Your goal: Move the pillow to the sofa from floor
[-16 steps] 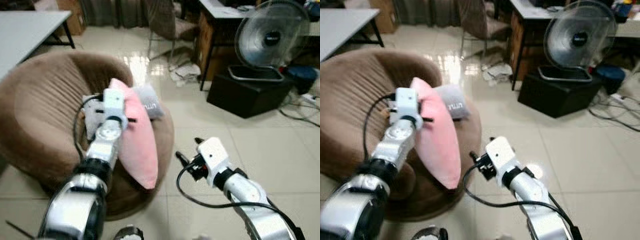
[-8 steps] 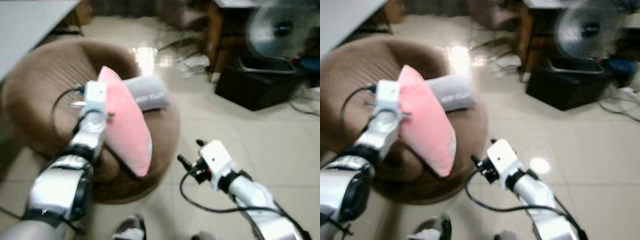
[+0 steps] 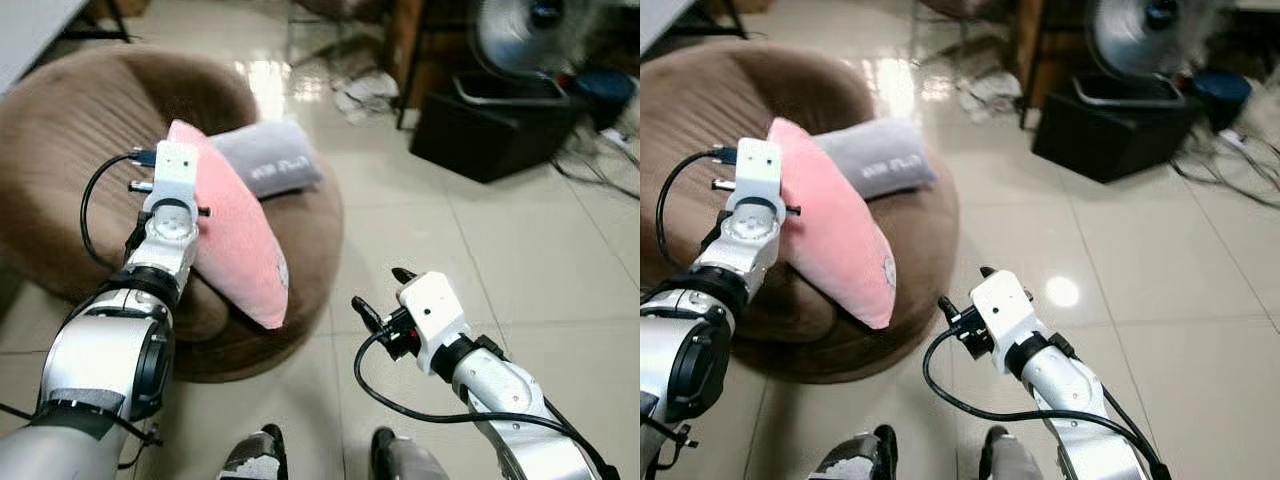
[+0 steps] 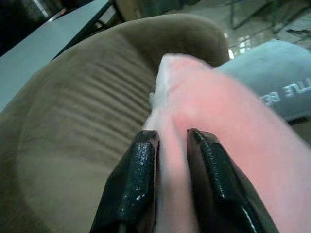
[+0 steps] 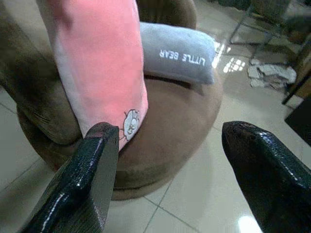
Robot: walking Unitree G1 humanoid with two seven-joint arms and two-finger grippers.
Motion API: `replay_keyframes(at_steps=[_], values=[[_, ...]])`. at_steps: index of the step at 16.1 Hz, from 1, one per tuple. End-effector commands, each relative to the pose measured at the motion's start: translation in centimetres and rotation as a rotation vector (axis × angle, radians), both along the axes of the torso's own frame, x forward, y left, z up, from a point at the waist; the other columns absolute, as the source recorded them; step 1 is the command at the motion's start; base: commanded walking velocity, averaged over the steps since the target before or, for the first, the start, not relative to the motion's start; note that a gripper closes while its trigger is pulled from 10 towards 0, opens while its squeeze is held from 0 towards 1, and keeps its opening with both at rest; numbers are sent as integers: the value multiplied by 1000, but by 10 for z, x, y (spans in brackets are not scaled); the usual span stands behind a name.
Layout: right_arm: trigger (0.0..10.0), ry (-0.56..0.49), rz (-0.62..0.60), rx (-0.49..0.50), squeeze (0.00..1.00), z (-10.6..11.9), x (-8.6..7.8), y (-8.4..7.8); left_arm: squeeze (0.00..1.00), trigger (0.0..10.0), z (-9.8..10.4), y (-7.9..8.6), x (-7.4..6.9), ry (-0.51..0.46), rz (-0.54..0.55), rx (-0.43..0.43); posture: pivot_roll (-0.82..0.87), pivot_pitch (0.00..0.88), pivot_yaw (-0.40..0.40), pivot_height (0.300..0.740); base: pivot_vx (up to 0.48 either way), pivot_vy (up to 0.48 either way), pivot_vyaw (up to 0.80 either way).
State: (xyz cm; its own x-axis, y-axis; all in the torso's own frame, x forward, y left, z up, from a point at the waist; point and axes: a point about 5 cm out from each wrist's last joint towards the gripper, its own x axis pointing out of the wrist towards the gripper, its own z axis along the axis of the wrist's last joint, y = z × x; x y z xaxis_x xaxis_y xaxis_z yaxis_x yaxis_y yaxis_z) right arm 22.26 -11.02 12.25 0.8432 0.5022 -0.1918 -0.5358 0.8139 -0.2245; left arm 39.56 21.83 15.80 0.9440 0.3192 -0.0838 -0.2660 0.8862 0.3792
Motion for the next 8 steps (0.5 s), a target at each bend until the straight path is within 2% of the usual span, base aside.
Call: replay_keyframes(at_steps=[1, 4, 5, 8], values=[[10000, -2, -13, -2, 0, 2, -2, -2, 1000, 10000, 5, 2, 2, -3, -5, 10, -135, 207, 51, 740, 0, 0, 0], [10000, 7, -12, -3, 0, 1, -3, -1, 1000, 10000, 12, 2, 4, -31, 8, 30, -136, 211, 53, 740, 0, 0, 0], [10000, 8, -12, -3, 0, 1, -3, -1, 0, 10000, 16, 2, 5, -47, 10, 26, -136, 211, 54, 740, 0, 0, 0], [10000, 6, -15, 1, 0, 0, -3, -1, 0, 10000, 29, 4, 7, -122, 15, -5, -132, 204, 52, 740, 0, 0, 0]])
